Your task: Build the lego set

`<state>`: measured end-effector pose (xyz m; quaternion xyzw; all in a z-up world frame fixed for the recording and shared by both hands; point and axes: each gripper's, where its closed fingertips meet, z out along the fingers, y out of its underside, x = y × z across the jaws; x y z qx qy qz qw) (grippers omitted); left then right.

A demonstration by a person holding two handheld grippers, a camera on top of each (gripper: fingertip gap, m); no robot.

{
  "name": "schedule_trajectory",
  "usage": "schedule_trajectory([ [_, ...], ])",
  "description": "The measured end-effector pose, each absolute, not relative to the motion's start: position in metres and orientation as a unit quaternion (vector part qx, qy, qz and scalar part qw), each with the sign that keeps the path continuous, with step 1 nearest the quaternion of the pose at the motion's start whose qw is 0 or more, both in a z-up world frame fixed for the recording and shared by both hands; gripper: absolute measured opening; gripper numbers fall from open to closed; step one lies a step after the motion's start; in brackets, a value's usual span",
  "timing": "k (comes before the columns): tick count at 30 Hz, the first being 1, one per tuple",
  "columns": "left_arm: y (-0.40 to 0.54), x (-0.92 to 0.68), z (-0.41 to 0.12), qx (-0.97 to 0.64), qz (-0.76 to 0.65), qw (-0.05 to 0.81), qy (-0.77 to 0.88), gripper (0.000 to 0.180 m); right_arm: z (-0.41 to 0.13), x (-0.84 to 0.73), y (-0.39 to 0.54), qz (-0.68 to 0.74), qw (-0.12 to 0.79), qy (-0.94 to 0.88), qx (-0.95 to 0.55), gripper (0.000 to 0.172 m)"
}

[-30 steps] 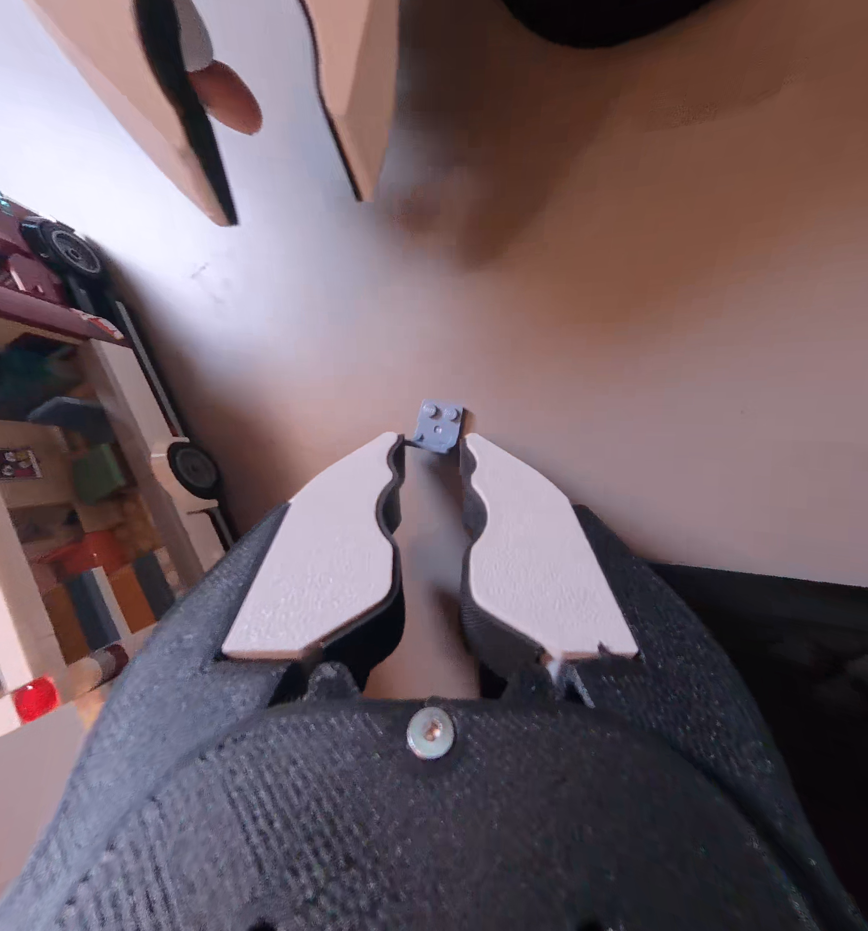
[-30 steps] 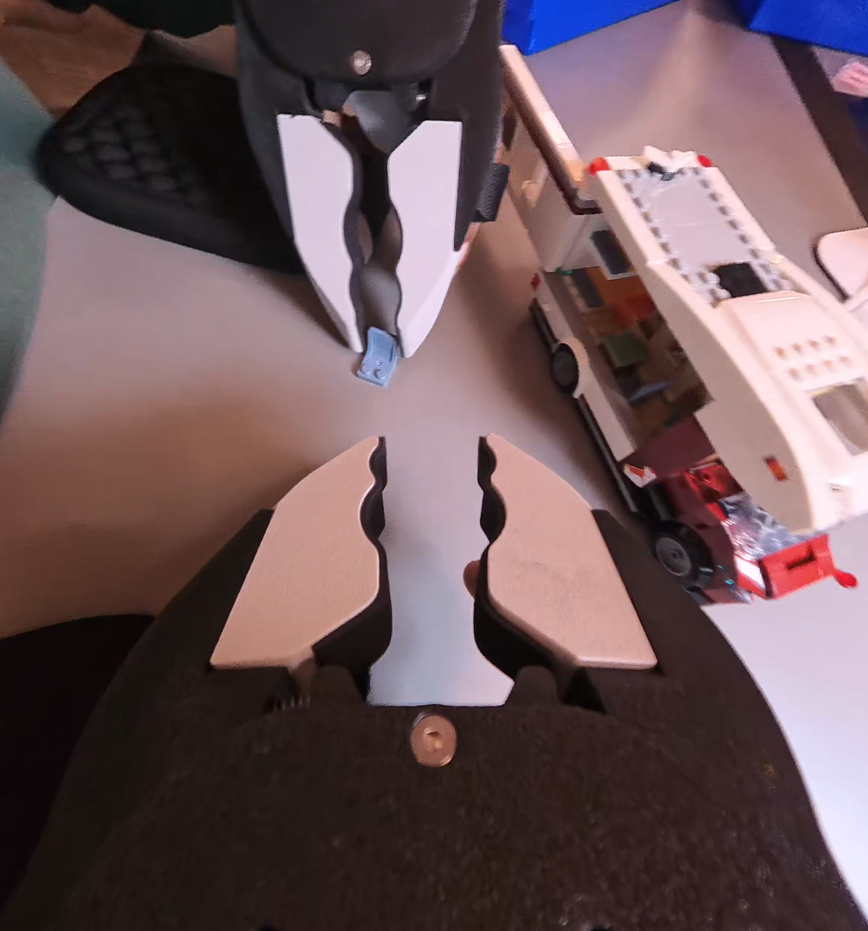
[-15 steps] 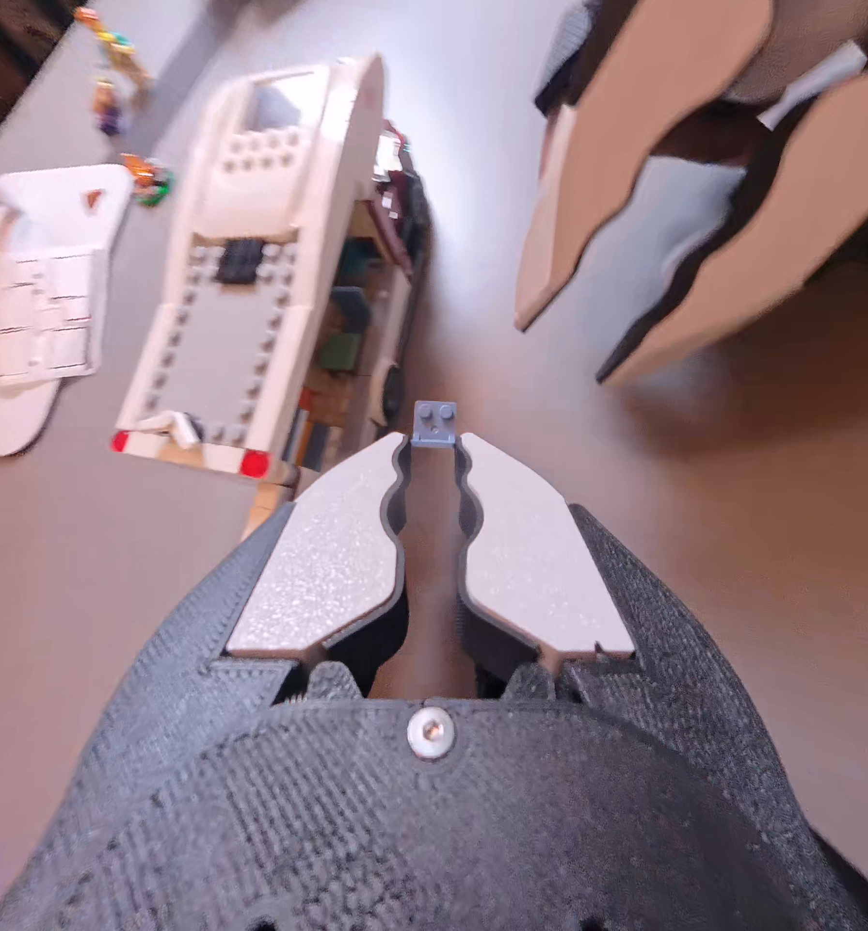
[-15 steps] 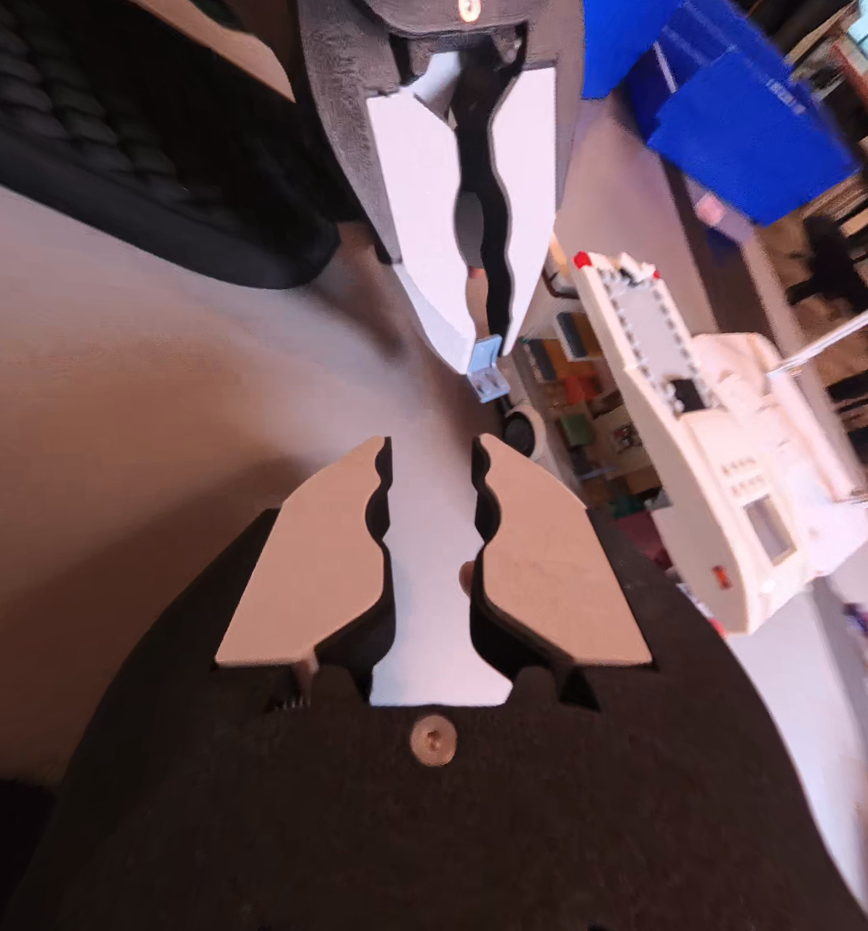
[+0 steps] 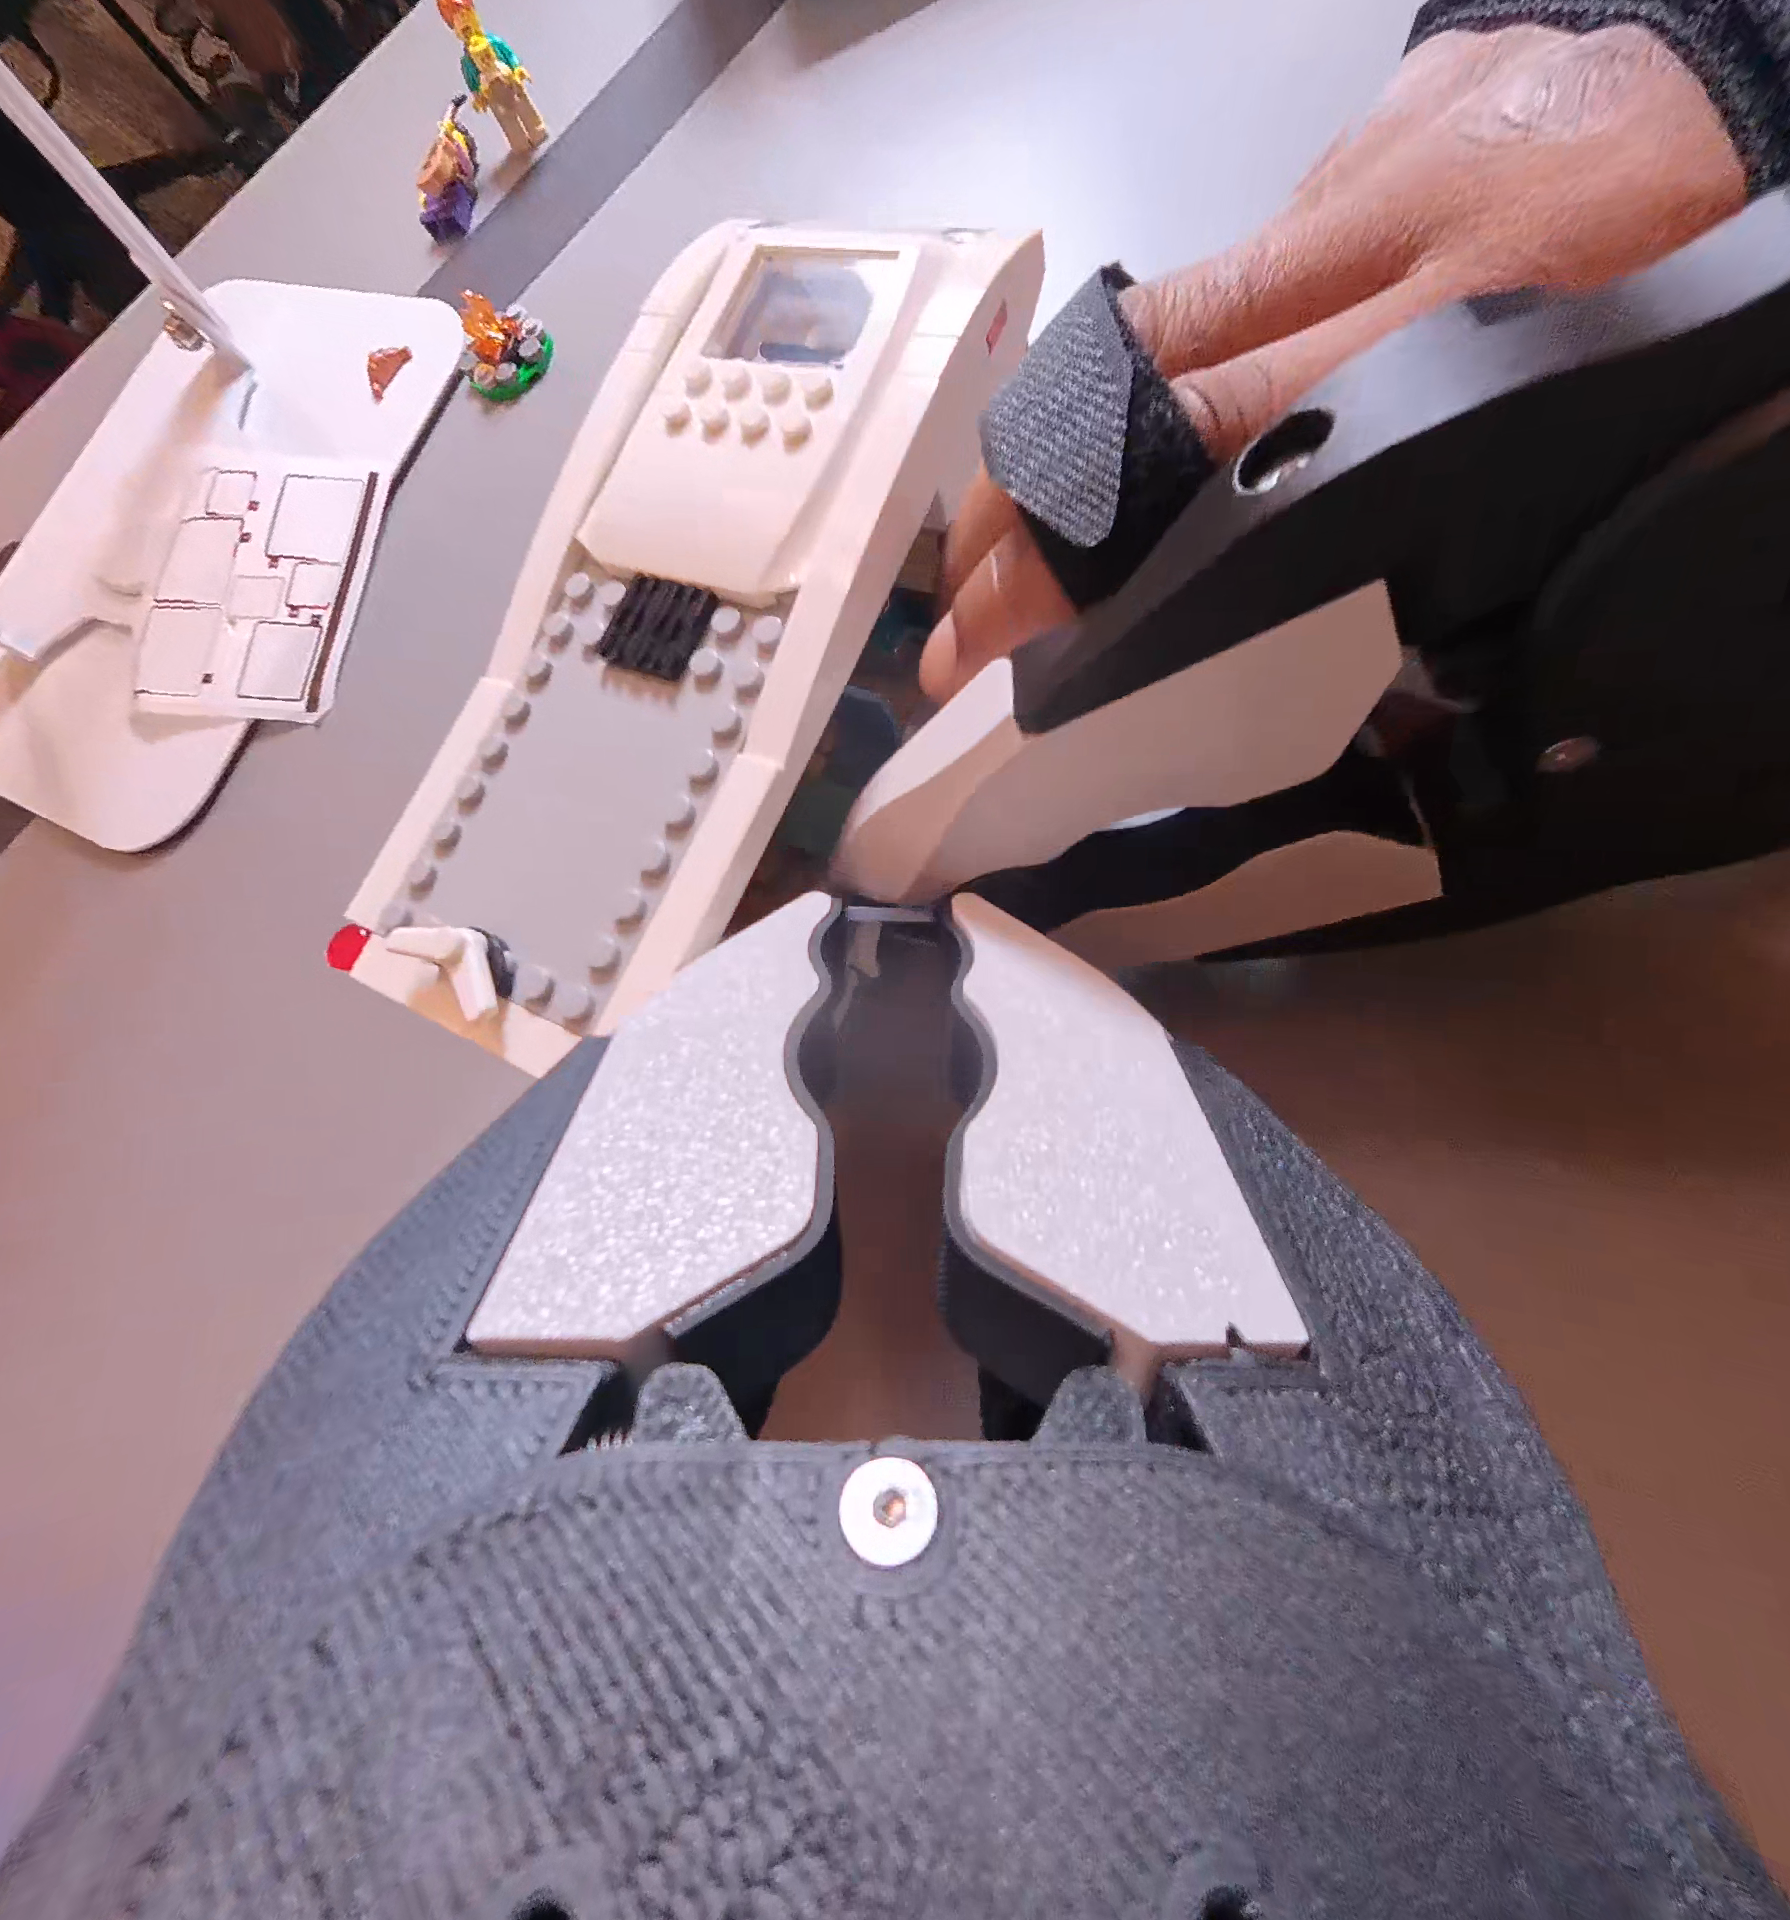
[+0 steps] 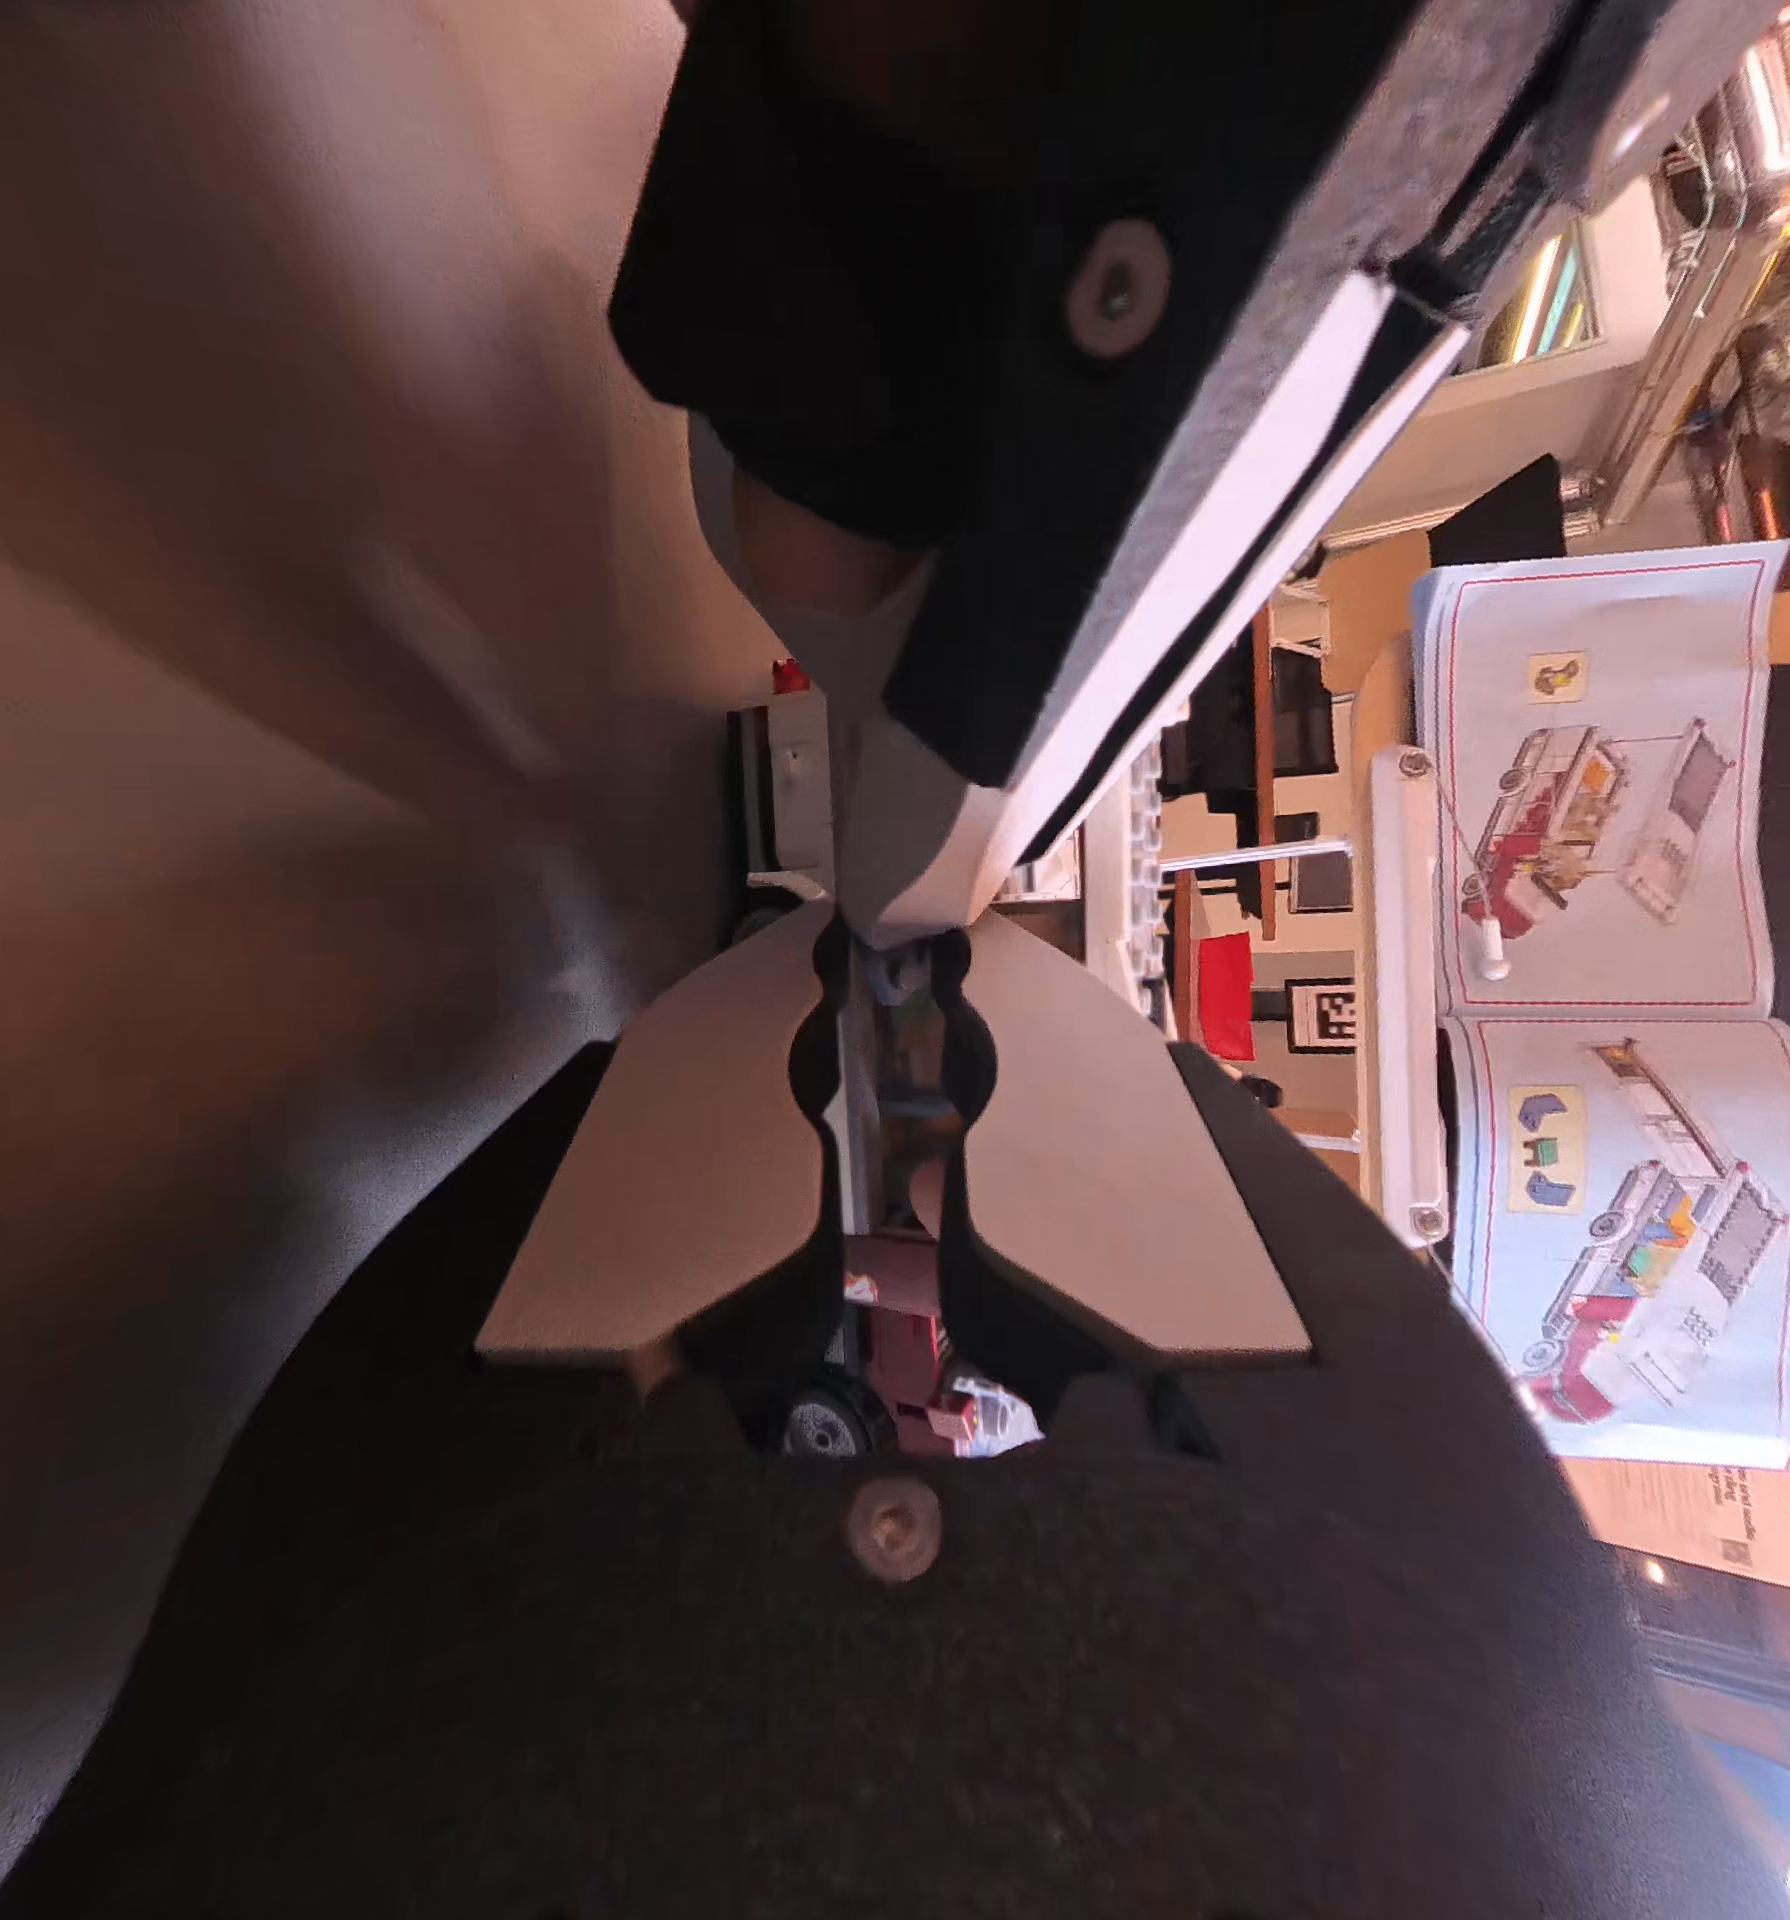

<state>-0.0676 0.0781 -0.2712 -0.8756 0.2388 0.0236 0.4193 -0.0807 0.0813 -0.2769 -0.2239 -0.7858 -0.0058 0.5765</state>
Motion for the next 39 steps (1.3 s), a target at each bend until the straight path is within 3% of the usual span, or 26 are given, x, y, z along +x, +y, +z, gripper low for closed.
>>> schedule_trajectory([
  [7,0.060,-0.075,-0.258,-0.867,0.031,0.424,0.260,0.025,-0.279,-0.084,0.083,0.000,0.571,-0.779,-0.258,0.007],
  [18,0.068,-0.086,-0.259,-0.847,0.030,0.468,0.249,0.000,-0.277,-0.097,0.092,-0.058,0.569,-0.756,-0.318,0.007],
  [39,0.082,-0.084,-0.272,-0.858,0.038,0.473,0.196,0.000,-0.278,-0.093,0.091,0.006,0.550,-0.756,-0.354,0.011],
])
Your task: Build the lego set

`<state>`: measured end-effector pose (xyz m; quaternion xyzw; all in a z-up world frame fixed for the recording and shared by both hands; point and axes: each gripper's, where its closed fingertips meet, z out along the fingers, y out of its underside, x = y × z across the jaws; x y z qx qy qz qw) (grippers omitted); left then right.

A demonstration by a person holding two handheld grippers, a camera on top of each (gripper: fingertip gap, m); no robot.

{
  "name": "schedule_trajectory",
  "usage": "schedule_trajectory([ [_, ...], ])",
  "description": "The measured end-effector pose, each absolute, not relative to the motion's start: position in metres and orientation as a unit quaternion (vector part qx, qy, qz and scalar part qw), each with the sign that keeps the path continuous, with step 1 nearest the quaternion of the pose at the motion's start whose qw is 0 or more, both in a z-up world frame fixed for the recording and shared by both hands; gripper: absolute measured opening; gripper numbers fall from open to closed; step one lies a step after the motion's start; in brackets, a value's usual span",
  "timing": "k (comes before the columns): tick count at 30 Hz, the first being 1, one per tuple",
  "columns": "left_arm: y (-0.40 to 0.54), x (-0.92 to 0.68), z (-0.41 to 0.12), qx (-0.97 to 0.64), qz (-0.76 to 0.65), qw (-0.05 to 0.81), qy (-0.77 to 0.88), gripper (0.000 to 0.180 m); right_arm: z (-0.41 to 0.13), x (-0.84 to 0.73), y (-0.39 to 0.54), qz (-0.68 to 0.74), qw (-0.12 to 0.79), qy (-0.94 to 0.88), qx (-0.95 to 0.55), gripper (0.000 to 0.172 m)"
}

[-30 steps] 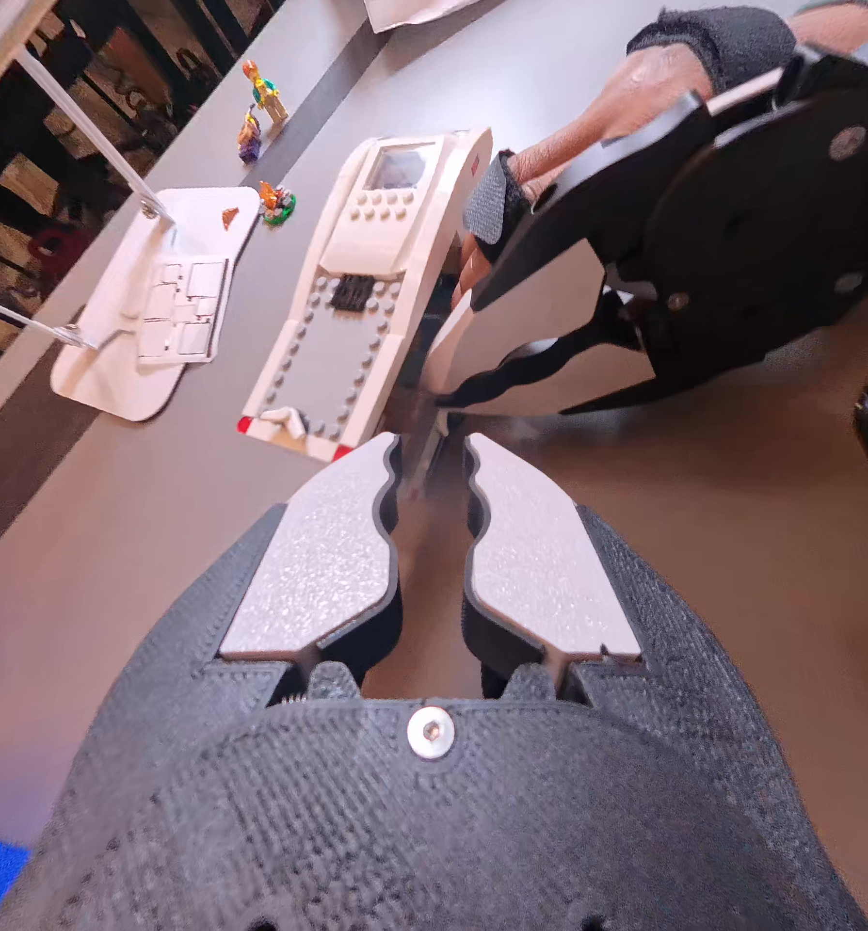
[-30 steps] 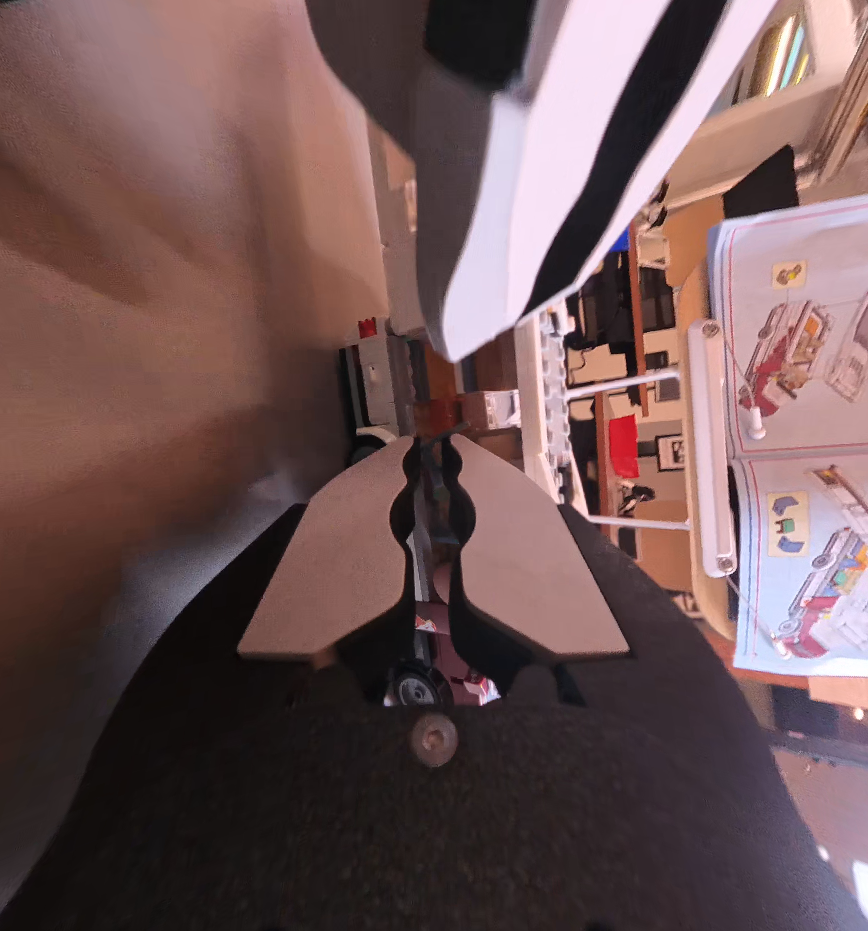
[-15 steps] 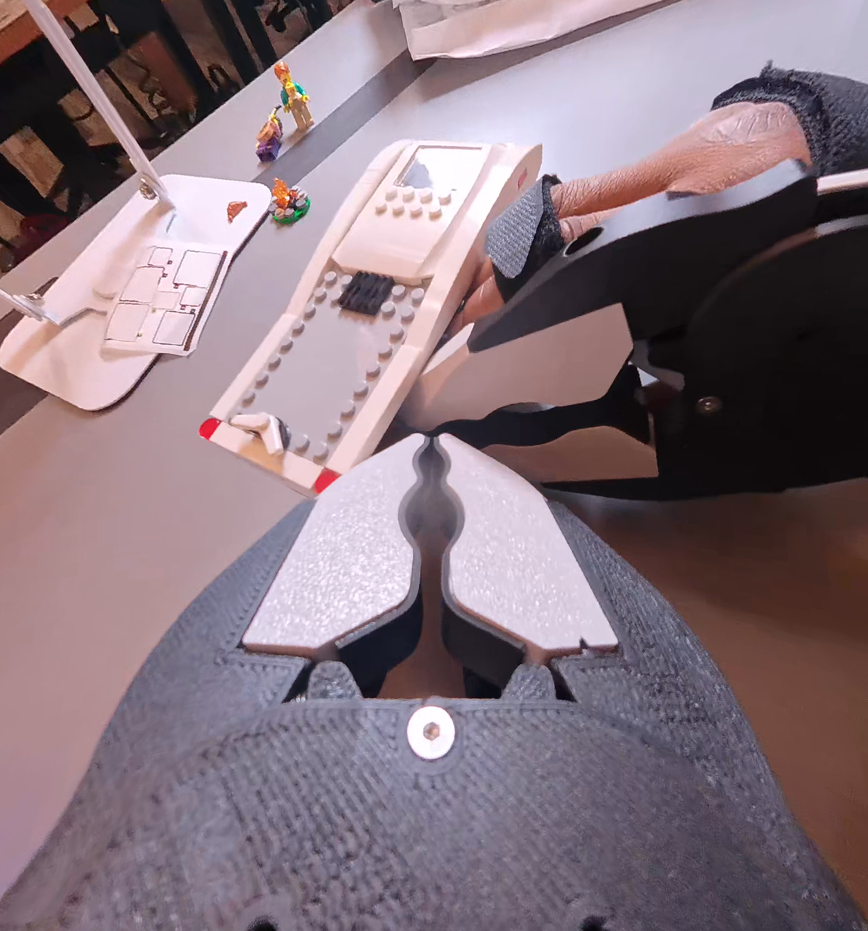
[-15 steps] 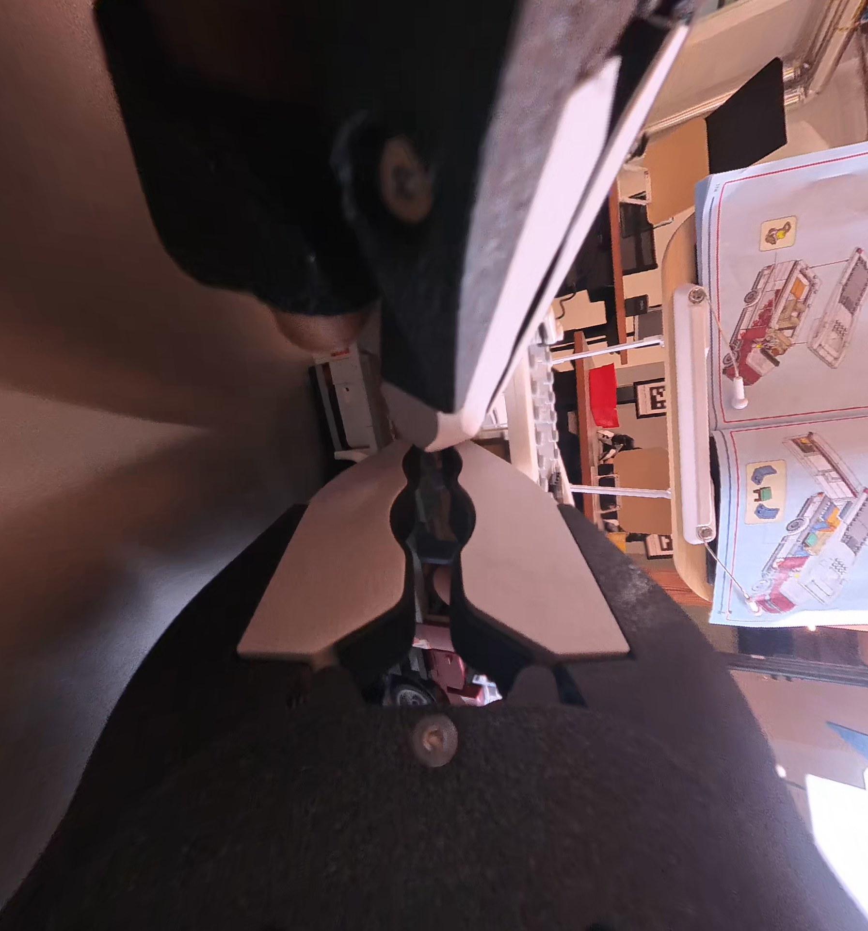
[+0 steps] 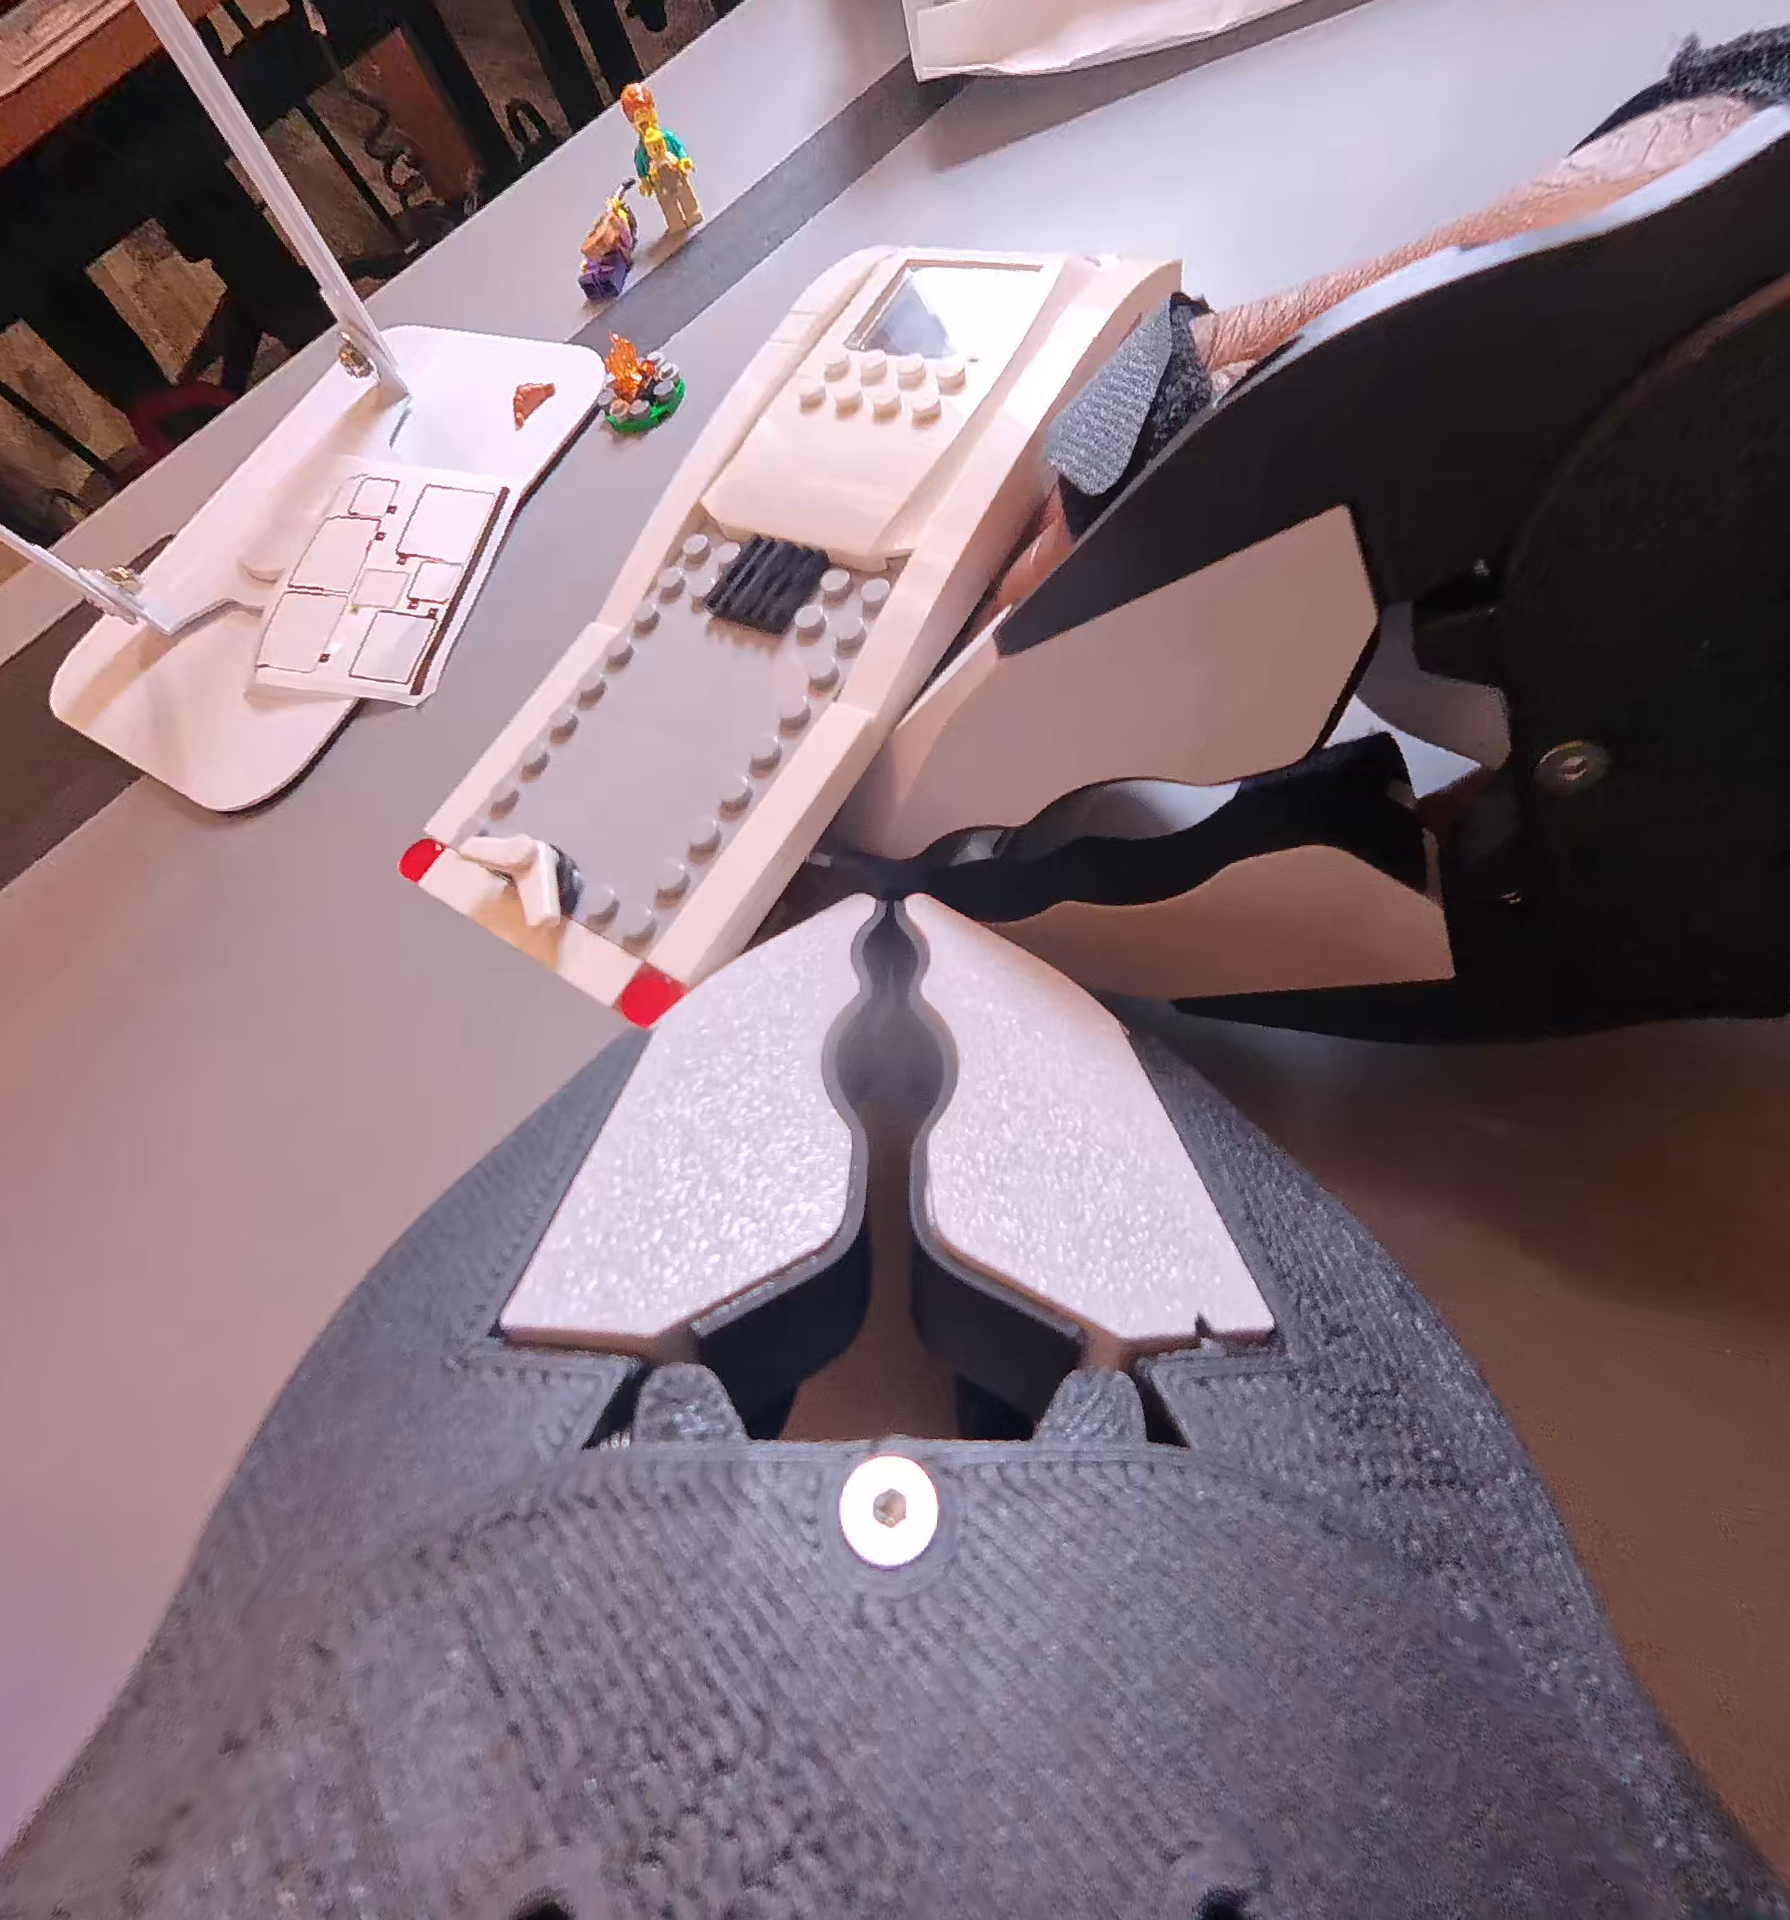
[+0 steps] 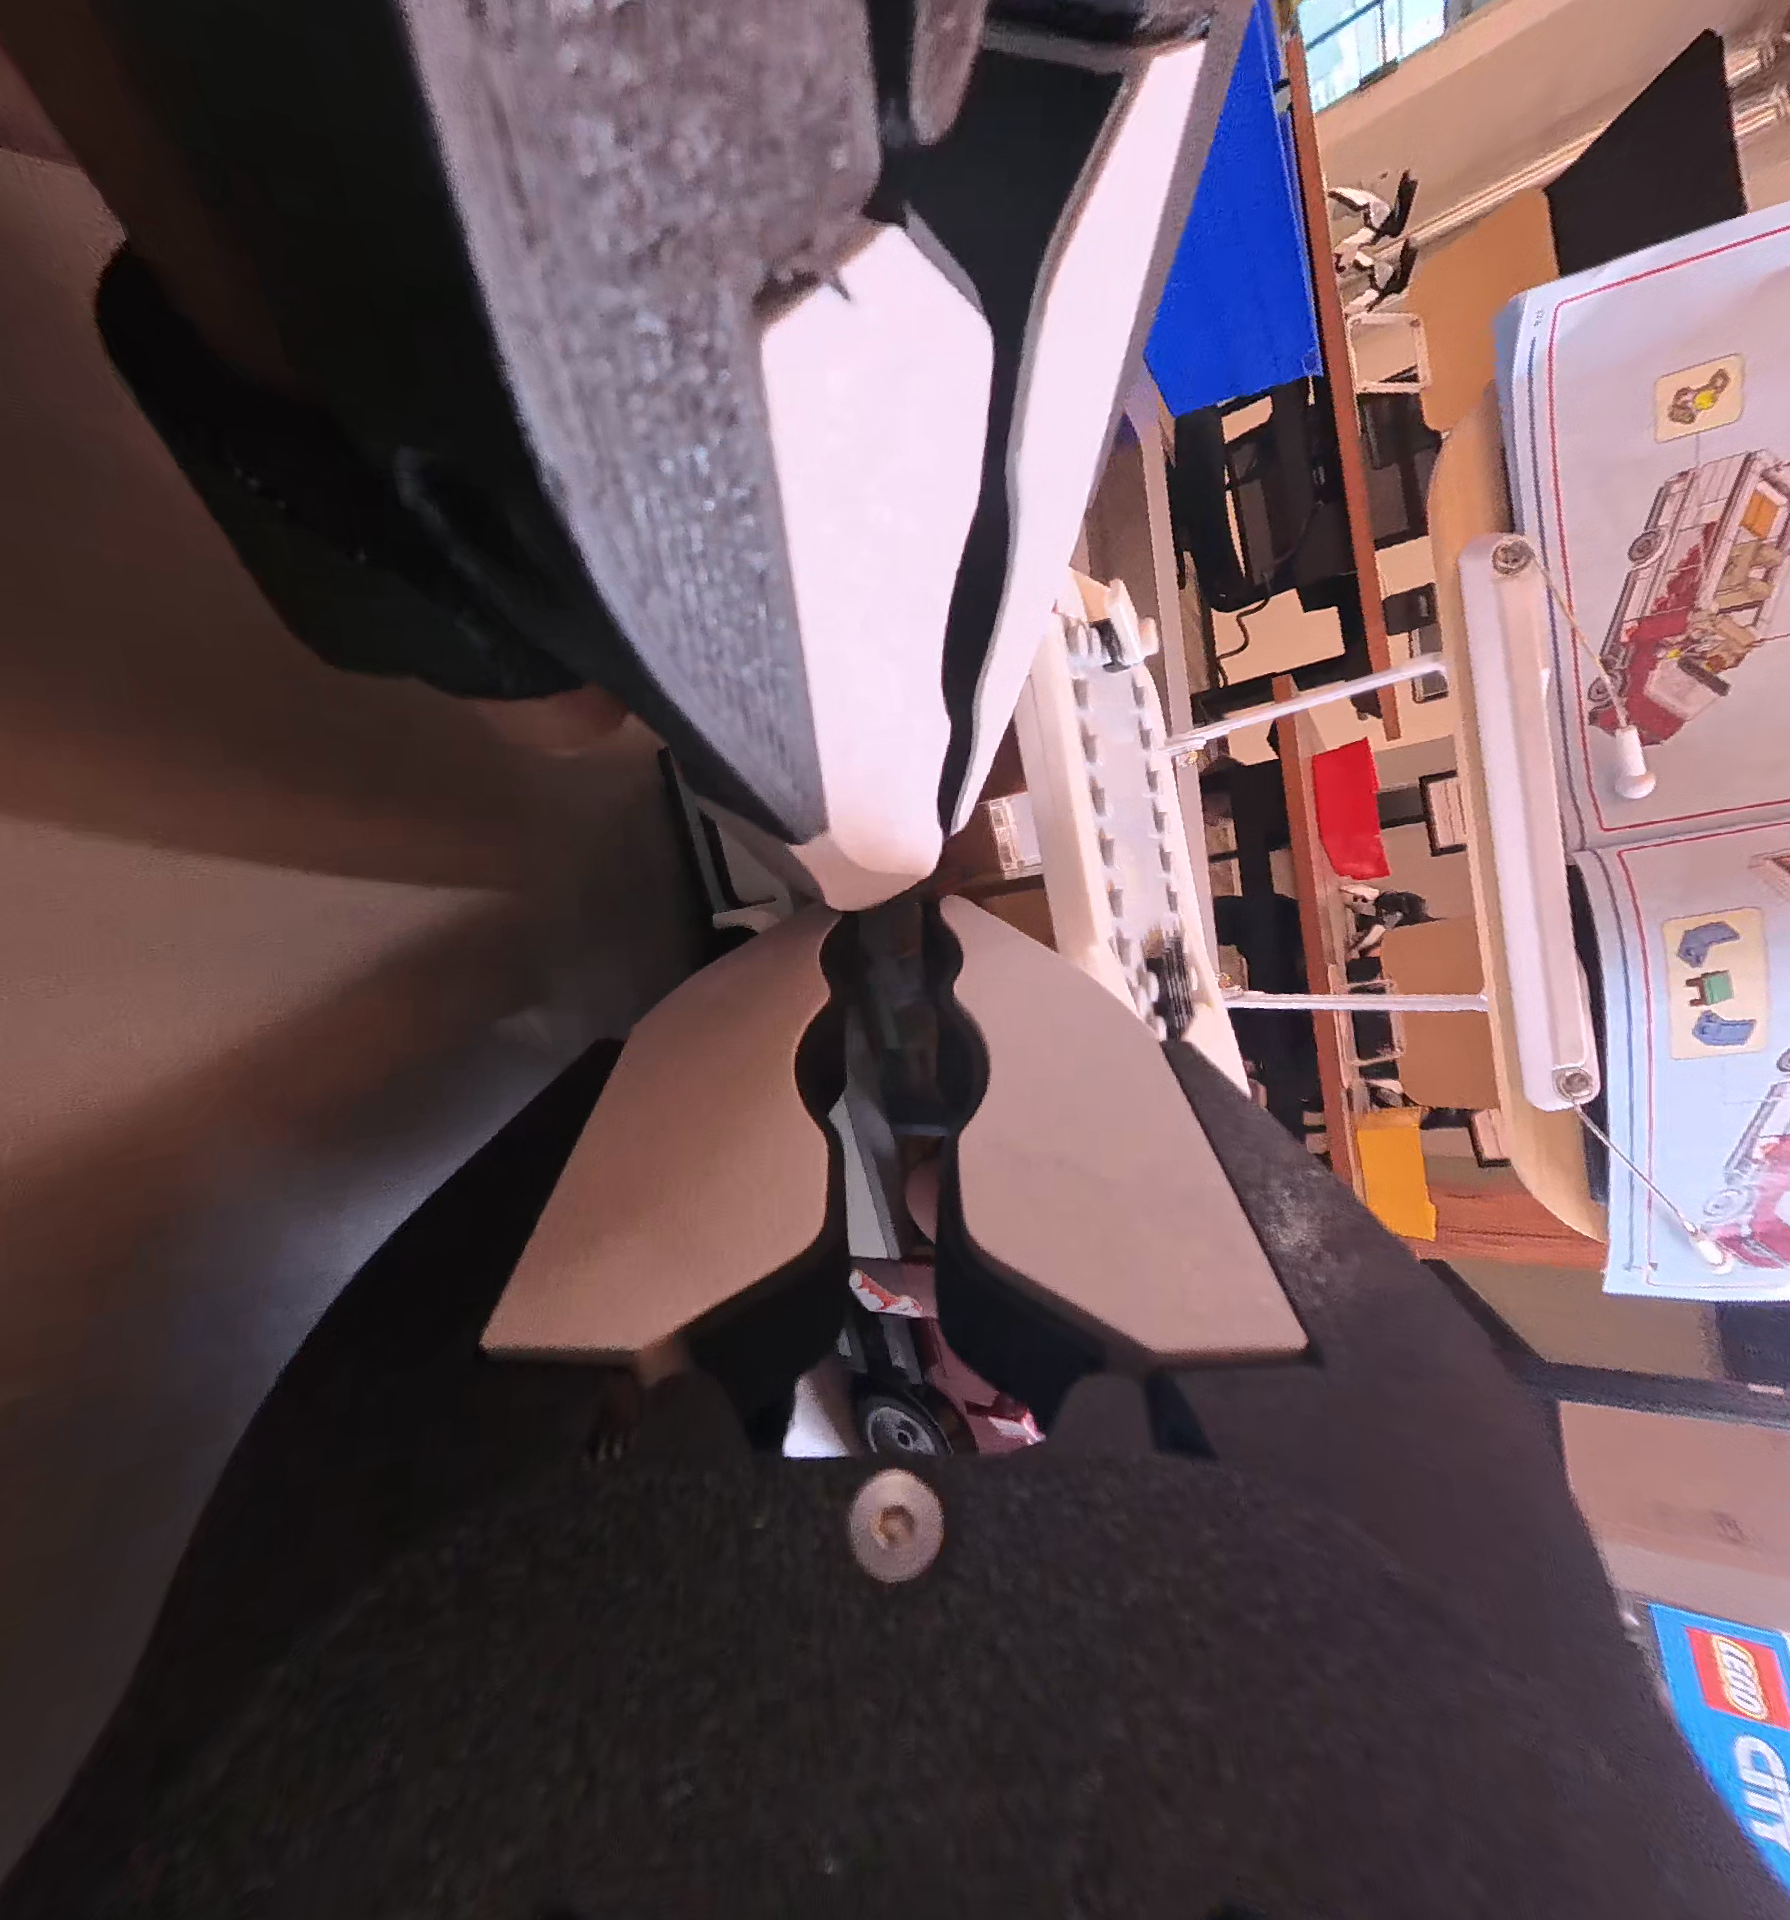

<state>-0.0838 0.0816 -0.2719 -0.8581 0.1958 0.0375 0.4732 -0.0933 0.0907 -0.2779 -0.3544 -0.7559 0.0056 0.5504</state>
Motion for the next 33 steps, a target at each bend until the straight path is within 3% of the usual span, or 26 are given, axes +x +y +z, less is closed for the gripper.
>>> schedule_trajectory([
  [15,0.089,-0.079,-0.267,-0.861,-0.031,0.492,0.126,0.000,-0.275,-0.091,0.094,0.002,0.572,-0.746,-0.341,0.015],
  [25,0.097,-0.093,-0.278,-0.865,0.070,0.476,0.141,0.000,-0.277,-0.088,0.092,0.017,0.559,-0.750,-0.354,0.022],
  [33,0.091,-0.094,-0.273,-0.863,0.056,0.483,0.138,0.000,-0.282,-0.077,0.088,0.032,0.523,-0.767,-0.370,0.024],
])
